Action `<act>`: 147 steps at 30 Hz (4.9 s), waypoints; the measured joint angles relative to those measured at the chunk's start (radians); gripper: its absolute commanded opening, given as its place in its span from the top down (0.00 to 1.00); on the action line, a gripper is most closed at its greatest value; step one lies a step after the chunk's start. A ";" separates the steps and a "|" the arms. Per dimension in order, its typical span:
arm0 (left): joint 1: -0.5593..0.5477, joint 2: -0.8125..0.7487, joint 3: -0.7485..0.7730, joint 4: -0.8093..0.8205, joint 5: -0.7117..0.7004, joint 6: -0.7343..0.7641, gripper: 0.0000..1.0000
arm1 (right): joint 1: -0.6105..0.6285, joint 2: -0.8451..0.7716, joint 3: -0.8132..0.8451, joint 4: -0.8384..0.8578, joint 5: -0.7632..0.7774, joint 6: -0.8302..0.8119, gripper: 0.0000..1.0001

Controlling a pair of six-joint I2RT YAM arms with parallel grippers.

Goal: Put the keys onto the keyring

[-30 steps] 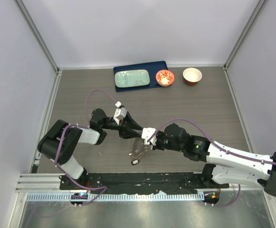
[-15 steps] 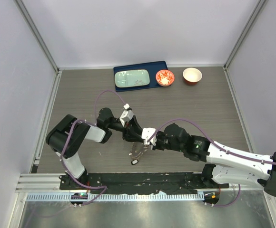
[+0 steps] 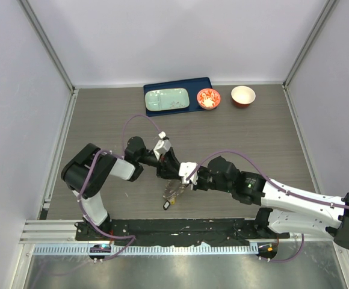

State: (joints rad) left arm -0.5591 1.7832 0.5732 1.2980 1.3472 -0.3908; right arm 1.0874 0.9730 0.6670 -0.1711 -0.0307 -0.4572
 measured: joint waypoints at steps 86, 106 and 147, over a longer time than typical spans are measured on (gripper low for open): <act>-0.016 -0.312 -0.196 0.006 -0.369 -0.037 1.00 | 0.018 -0.097 -0.025 -0.018 0.061 0.059 0.99; -0.028 -0.465 -0.244 -0.126 -0.493 0.161 0.43 | 0.028 -0.089 -0.076 0.099 0.140 0.065 0.99; -0.030 -1.214 -0.365 -0.685 -1.343 0.157 0.00 | -0.196 0.486 0.338 0.380 0.124 -0.046 0.99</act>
State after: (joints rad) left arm -0.5888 0.5694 0.2085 0.6132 0.0044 -0.2337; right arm 0.8913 1.4590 1.0050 0.2092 0.0929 -0.5030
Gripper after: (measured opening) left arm 0.996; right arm 0.033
